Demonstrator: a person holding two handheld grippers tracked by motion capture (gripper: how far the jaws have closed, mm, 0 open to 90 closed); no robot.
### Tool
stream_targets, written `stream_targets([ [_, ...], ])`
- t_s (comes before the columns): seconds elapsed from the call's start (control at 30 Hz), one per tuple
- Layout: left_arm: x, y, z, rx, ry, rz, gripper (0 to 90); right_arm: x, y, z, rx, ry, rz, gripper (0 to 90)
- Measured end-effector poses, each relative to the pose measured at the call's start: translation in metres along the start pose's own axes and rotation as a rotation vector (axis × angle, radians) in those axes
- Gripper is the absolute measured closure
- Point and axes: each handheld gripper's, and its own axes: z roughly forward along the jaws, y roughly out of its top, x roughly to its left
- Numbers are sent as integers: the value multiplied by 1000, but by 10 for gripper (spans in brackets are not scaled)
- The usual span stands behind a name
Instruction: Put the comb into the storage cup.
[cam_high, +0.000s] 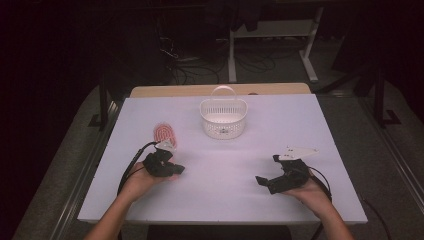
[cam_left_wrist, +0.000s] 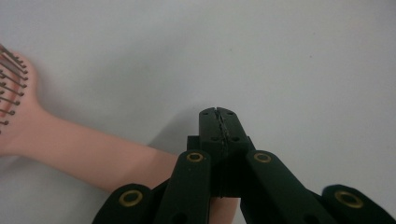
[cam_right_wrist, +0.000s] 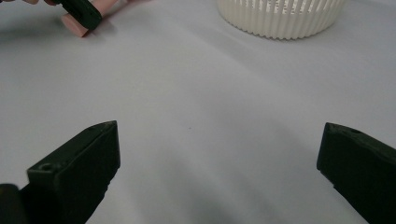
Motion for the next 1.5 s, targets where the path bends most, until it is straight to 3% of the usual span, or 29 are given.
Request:
stream_targets([
  [0.53,-3,-32,-19,35,31,-22,900,0,0,1,5,0,2,0],
  [0.83,8,-52,-35,35,79,-68,900,0,0,2,7,2,2,0],
  [1.2,24,-66,-49,47,153,-110,900,0,0,2,7,3,3,0],
  [1.5,40,-78,-60,28,196,-161,900,0,0,2,13,1,-1,0],
])
